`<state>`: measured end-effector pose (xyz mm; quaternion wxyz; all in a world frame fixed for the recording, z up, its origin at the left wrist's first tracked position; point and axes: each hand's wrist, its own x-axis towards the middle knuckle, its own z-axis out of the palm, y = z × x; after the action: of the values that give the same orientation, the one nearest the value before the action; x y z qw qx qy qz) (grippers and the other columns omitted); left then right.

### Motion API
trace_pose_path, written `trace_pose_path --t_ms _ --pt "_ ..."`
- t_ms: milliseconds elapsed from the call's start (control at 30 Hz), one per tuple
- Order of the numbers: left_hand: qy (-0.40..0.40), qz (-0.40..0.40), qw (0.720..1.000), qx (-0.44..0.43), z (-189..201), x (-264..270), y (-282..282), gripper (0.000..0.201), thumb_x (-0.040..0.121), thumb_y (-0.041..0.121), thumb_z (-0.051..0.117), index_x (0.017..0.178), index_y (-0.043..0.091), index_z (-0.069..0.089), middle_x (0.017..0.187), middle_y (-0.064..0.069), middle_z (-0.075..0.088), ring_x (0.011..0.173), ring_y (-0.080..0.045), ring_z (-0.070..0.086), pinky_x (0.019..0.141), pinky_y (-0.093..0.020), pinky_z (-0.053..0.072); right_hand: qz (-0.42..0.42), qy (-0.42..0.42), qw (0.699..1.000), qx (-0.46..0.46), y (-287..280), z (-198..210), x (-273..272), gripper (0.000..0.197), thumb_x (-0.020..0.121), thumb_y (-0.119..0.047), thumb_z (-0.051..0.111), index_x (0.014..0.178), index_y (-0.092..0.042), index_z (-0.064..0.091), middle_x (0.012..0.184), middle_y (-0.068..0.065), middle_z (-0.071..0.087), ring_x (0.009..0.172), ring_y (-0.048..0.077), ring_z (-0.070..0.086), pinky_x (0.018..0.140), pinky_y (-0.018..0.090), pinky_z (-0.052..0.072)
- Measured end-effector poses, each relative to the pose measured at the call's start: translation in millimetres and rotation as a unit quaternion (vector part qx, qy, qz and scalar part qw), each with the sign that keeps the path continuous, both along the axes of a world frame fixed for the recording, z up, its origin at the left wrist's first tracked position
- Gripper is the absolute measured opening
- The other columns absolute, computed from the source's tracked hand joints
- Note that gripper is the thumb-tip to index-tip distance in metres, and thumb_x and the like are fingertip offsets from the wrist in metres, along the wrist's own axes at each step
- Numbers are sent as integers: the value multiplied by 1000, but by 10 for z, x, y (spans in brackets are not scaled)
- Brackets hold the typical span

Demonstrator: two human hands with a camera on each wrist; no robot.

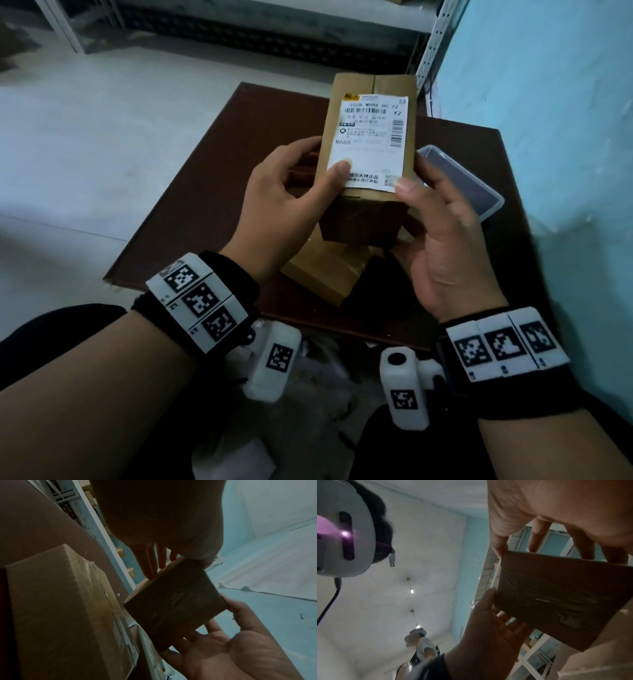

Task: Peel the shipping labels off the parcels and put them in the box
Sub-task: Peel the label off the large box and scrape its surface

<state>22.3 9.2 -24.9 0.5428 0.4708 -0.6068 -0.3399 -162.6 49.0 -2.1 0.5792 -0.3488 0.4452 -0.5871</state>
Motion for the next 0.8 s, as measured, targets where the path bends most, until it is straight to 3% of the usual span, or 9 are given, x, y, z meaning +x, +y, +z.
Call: trace_pose_path --t_ms 167,400,500,600,667,733,800 --pt "10 7 1000 1 -72 14 -44 59 100 38 68 150 10 53 134 0 67 122 -16 67 95 -41 62 16 2 1000 0 -88 -42 40 49 97 -14 70 144 -26 60 129 6 78 120 24 75 95 40 64" --pt "23 -1 999 -27 -53 -35 -38 58 102 27 68 154 11 46 139 1 61 128 -10 63 92 -31 61 17 49 998 -22 -122 -99 106 76 84 -42 78 156 -28 55 137 3 74 125 21 73 98 40 63" --pt "6 -6 1000 -15 -63 -41 -60 61 97 42 71 151 21 51 143 1 59 129 -18 62 95 -41 61 3 98 994 -42 -148 -141 101 76 84 -53 76 155 -32 57 137 -4 74 123 14 73 95 35 63" --pt "-10 -7 1000 8 -72 -71 -56 65 92 52 74 148 28 51 145 6 55 130 -17 60 95 -40 61 5 195 978 -73 -173 -196 70 83 79 -77 71 154 -46 54 147 -12 66 130 9 67 101 42 62" --pt "-14 -11 1000 16 -61 -101 -39 65 91 54 74 145 28 50 144 8 54 129 -12 58 96 -34 59 3 219 971 -93 -179 -216 53 86 77 -81 68 155 -46 53 153 -10 60 134 9 63 100 37 62" --pt "-10 -15 999 29 -40 -128 -15 62 91 52 74 142 27 50 138 12 56 122 -2 59 90 -24 57 -7 216 971 -106 -184 -216 40 86 78 -74 68 156 -39 55 162 -4 51 140 11 57 96 24 61" --pt "7 -19 999 45 -31 -150 2 61 90 50 76 139 25 51 131 15 58 115 3 61 86 -21 57 -14 221 969 -113 -181 -208 30 81 81 -67 67 155 -37 56 169 -2 41 145 10 51 94 14 57"
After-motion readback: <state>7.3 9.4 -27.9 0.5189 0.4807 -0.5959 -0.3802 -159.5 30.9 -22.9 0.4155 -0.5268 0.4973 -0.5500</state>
